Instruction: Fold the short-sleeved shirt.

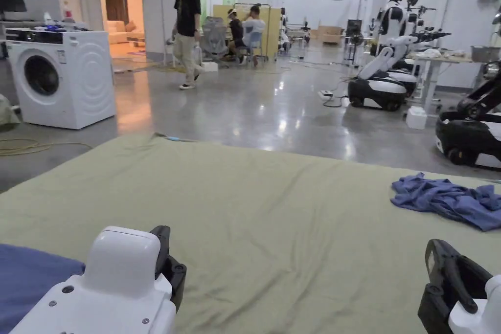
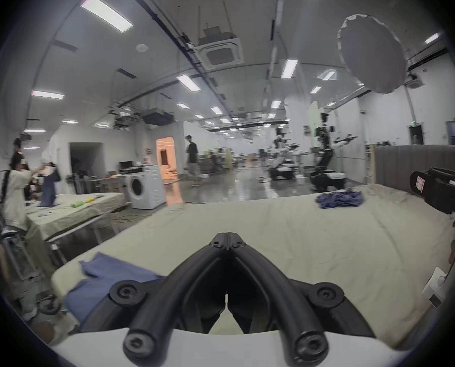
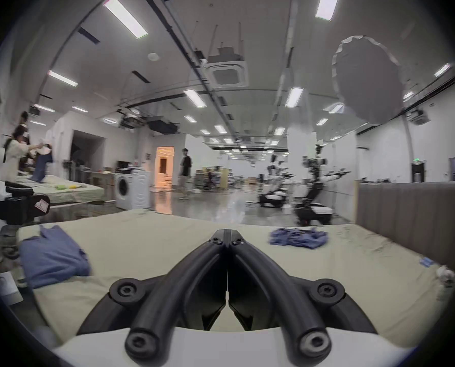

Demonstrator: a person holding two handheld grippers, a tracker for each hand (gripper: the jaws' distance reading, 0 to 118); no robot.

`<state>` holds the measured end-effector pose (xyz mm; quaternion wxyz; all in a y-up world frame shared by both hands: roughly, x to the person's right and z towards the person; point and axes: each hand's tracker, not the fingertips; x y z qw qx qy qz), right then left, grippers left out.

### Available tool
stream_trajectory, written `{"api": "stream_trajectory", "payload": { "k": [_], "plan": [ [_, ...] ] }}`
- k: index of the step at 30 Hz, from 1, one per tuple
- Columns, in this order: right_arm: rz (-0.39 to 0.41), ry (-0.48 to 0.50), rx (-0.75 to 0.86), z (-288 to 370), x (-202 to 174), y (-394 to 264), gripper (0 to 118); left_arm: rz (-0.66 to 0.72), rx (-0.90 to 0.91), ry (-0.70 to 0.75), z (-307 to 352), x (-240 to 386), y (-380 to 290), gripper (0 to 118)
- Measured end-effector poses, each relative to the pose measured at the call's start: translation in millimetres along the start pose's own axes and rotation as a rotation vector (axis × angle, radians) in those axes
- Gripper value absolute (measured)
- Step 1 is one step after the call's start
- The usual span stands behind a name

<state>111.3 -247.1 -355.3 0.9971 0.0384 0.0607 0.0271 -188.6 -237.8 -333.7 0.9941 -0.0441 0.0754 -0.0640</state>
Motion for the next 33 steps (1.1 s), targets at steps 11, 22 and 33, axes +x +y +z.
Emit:
{"api": "stream_trajectory", "payload": {
  "k": [11, 22, 33],
  "plan": [
    [-0.094, 0.459, -0.017, -56.9, -144.2, -8.9, 3, 0.004, -0.101, 0.474, 61.4, -124.1, -22.4, 0],
    [-0.119, 0.481, -0.078, -81.2, -164.1, -27.2, 3, 0.075, -0.234, 0.372, 18.6, -165.0, -48.2, 0],
    [-0.007, 0.388, -0.176, -102.5, -163.2, -48.4, 3, 0.215, -0.626, 0.131, -119.3, -223.0, -142.0, 0]
  ]
}}
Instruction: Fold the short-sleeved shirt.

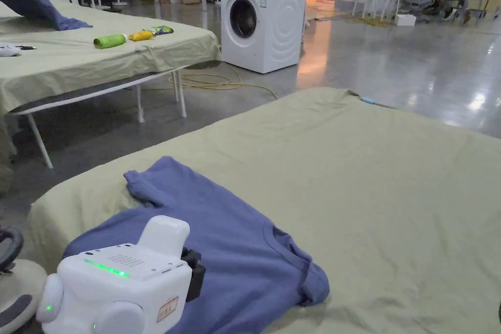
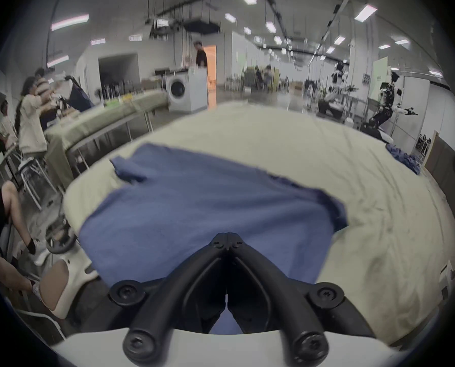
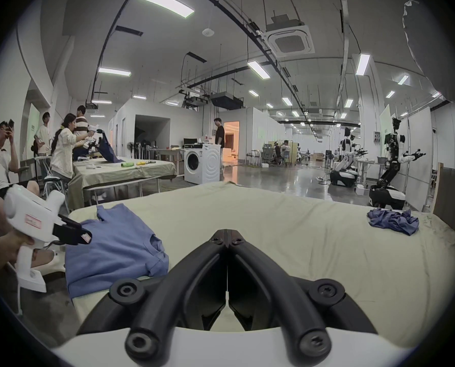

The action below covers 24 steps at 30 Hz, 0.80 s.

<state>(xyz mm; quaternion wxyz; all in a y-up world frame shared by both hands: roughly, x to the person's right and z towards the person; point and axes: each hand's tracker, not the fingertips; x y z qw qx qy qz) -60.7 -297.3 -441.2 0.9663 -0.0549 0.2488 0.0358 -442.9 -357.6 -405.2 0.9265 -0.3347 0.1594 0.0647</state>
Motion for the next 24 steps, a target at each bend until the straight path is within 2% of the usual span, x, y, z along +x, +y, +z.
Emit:
{"api": "stream_trajectory", "payload": {
  "k": [4, 5, 8, 9, 10, 15, 16, 19, 21, 22, 23, 24],
  "plan": [
    [0.024, 0.012, -0.042, -10.3, -7.0, -4.4, 3, 0.025, -0.106, -0.014, -40.5, -12.6, -0.3, 1],
    [0.038, 0.014, -0.053, -12.6, -9.1, -5.8, 3, 0.022, -0.106, -0.020, -46.6, -14.0, 1.0, 23],
    [0.053, 0.025, -0.078, -17.7, -12.4, -8.3, 3, -0.001, -0.047, -0.102, -46.3, -17.0, 0.4, 55],
    [0.050, 0.029, -0.084, -19.4, -13.3, -9.4, 3, -0.005, -0.035, -0.110, -46.0, -15.1, 1.3, 92],
    [0.042, 0.035, -0.093, -20.5, -10.6, -11.7, 3, -0.008, -0.039, -0.100, -45.2, -13.2, 1.9, 109],
    [0.011, 0.044, -0.114, -23.8, -8.8, -18.0, 3, -0.153, -0.140, -0.022, -71.8, 1.1, -0.3, 112],
    [0.012, 0.042, -0.118, -23.4, -8.9, -18.3, 3, -0.158, -0.194, -0.036, -81.7, 2.3, -3.5, 112],
    [0.011, 0.042, -0.130, -21.1, -5.5, -21.2, 3, -0.028, -0.143, -0.050, -81.3, -3.8, -6.0, 115],
    [0.003, 0.035, -0.137, -20.4, -4.3, -22.7, 3, -0.073, -0.177, -0.032, -78.5, 1.8, -1.2, 115],
    [-0.004, 0.031, -0.138, -20.1, -2.8, -24.2, 3, -0.054, -0.219, -0.026, -78.8, 3.6, 5.2, 114],
    [-0.013, 0.030, -0.142, -20.1, -1.4, -25.0, 3, -0.026, -0.212, -0.020, -78.1, 4.6, 10.1, 108],
    [-0.020, 0.029, -0.146, -20.2, -0.6, -25.3, 3, -0.014, -0.186, -0.017, -75.2, 5.8, 11.0, 97]
  ]
}}
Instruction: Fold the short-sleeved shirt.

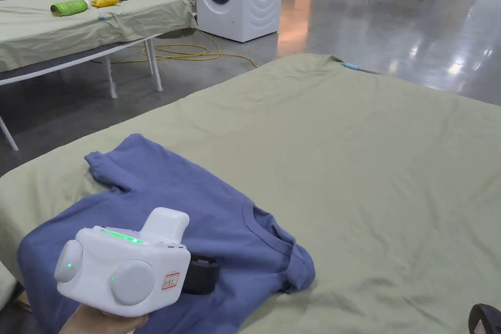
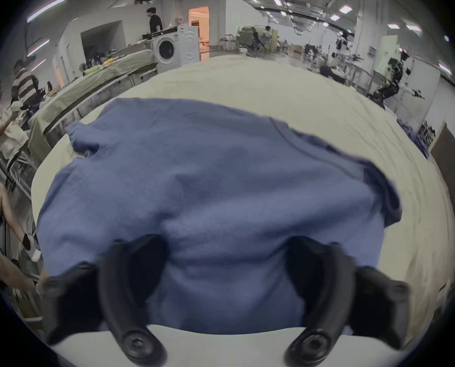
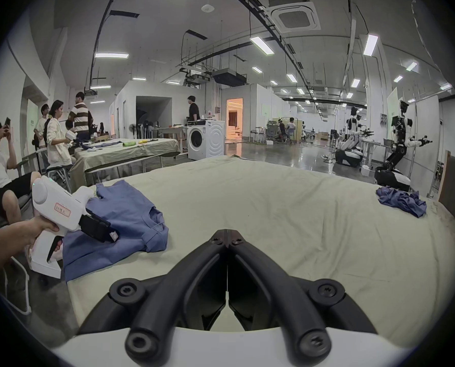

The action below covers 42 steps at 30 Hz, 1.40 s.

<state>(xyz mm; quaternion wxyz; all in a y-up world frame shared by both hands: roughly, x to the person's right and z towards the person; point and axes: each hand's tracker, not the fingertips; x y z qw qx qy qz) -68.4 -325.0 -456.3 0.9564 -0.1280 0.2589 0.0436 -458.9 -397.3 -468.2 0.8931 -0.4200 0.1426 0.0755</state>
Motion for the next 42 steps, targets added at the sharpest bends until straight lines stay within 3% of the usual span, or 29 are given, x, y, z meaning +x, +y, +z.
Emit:
{"api": "stream_trajectory", "payload": {
  "k": [4, 8, 12, 16, 22, 25, 33, 37, 42],
  "plan": [
    [-0.024, -0.007, -0.007, -0.2, 4.7, -1.6, 3, 0.031, 0.070, 0.011, 9.6, -2.2, -6.3, 36],
    [-0.008, -0.015, -0.002, 1.5, 6.9, -0.6, 3, 0.089, 0.060, 0.029, 9.6, -12.6, -3.6, 10],
    [0.003, -0.023, 0.006, 6.3, 8.1, 1.8, 3, 0.168, 0.093, 0.004, 21.8, -20.3, 3.9, 6],
    [-0.026, -0.041, 0.020, 12.0, 14.7, 4.4, 3, 0.126, 0.119, 0.003, 35.7, -16.8, 8.8, 6],
    [-0.064, -0.093, 0.061, 34.2, 33.7, 8.6, 3, 0.307, 0.242, -0.211, 78.1, -13.9, 20.0, 6],
    [-0.067, -0.146, 0.084, 54.0, 47.5, 10.1, 3, 0.244, 0.313, -0.293, 102.6, 15.2, 36.4, 6],
    [-0.091, -0.378, 0.143, 139.9, 101.8, 7.4, 3, 0.053, 0.492, -0.521, 145.6, 161.5, 90.3, 6],
    [-0.089, -0.552, 0.151, 196.4, 137.6, 0.6, 3, 0.008, 0.443, -0.802, 159.6, 263.0, 86.0, 6],
    [-0.085, -0.746, 0.146, 257.1, 172.7, -8.9, 3, -0.153, 0.362, -1.026, 184.9, 386.7, 47.3, 6]
  ]
}}
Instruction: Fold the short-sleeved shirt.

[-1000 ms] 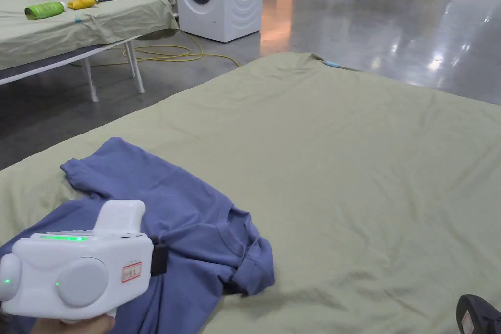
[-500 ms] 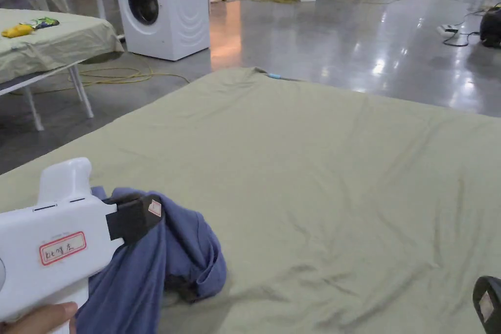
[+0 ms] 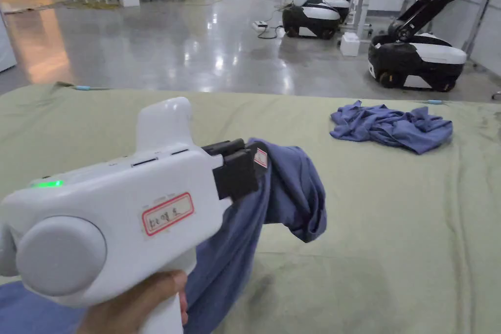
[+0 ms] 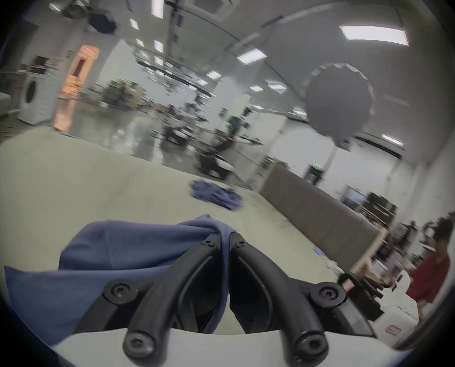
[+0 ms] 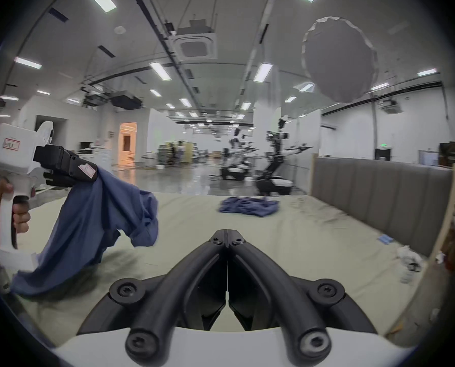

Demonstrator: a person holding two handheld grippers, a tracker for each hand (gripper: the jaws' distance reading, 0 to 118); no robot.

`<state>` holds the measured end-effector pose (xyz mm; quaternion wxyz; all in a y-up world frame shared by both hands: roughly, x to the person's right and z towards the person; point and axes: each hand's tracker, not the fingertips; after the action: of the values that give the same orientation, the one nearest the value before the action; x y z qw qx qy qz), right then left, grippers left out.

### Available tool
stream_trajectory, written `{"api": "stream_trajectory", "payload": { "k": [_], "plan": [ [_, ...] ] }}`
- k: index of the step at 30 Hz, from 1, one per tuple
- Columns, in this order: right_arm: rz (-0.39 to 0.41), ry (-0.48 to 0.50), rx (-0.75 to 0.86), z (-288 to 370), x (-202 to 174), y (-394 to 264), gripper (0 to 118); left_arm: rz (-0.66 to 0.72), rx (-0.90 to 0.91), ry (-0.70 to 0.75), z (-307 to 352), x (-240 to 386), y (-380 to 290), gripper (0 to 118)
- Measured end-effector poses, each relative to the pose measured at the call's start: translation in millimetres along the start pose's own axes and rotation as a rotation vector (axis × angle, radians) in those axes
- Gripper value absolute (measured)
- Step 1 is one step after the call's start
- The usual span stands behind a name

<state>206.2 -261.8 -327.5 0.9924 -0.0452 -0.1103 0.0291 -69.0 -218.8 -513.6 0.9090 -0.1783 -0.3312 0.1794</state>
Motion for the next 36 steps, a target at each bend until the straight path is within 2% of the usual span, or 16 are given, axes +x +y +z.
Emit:
{"api": "stream_trajectory", "payload": {
  "k": [2, 6, 11, 15, 19, 20, 21, 22, 24, 26, 27, 28, 29, 30, 32, 36],
  "plan": [
    [0.010, -0.081, -0.006, 7.9, 21.8, -2.5, 3, 0.003, -0.076, -0.107, -27.4, 35.2, -25.6, 6],
    [-0.014, -0.166, -0.027, 17.8, 50.9, -9.6, 3, -0.050, -0.247, -0.182, -65.6, 89.1, -85.8, 6],
    [-0.036, -0.198, -0.073, 17.6, 62.2, -21.3, 3, -0.150, -0.477, -0.143, -93.9, 112.0, -168.2, 6],
    [-0.039, -0.184, -0.109, 13.5, 59.8, -28.7, 3, -0.234, -0.602, -0.120, -102.9, 106.7, -205.7, 6],
    [-0.043, -0.141, -0.129, 9.3, 50.2, -29.7, 3, -0.055, -0.615, -0.143, -88.4, 88.3, -204.9, 14],
    [-0.042, -0.123, -0.128, 10.5, 49.1, -30.2, 3, 0.012, -0.604, -0.159, -75.8, 82.2, -194.8, 48],
    [-0.040, -0.106, -0.124, 10.8, 46.2, -29.2, 3, 0.056, -0.592, -0.168, -62.3, 76.6, -184.9, 91],
    [-0.037, -0.087, -0.118, 11.2, 42.3, -27.6, 3, 0.086, -0.580, -0.168, -47.2, 70.5, -173.6, 114],
    [-0.033, -0.054, -0.106, 13.4, 34.2, -24.8, 3, 0.144, -0.478, -0.185, -6.4, 56.5, -152.5, 118],
    [-0.038, -0.025, -0.096, 15.0, 26.0, -23.3, 3, 0.153, -0.383, -0.160, 35.3, 41.9, -128.9, 112],
    [-0.043, -0.012, -0.093, 15.6, 22.7, -23.2, 3, 0.119, -0.346, -0.122, 52.3, 38.0, -123.2, 97],
    [-0.051, 0.006, -0.092, 16.7, 18.5, -23.7, 3, 0.050, -0.277, -0.027, 71.6, 35.8, -118.5, 69],
    [-0.057, 0.019, -0.094, 17.1, 14.6, -24.6, 3, -0.024, -0.224, 0.096, 88.3, 33.0, -113.8, 12],
    [-0.059, 0.027, -0.097, 17.4, 11.2, -25.7, 3, -0.078, -0.195, 0.206, 98.9, 31.6, -113.2, 1],
    [-0.061, 0.048, -0.110, 18.5, 3.2, -28.9, 3, -0.140, -0.164, 0.440, 116.5, 22.3, -121.2, 0],
    [-0.053, 0.084, -0.144, 17.6, -5.5, -33.2, 3, 0.023, -0.197, 0.429, 132.3, -17.2, -124.3, 0]
  ]
}}
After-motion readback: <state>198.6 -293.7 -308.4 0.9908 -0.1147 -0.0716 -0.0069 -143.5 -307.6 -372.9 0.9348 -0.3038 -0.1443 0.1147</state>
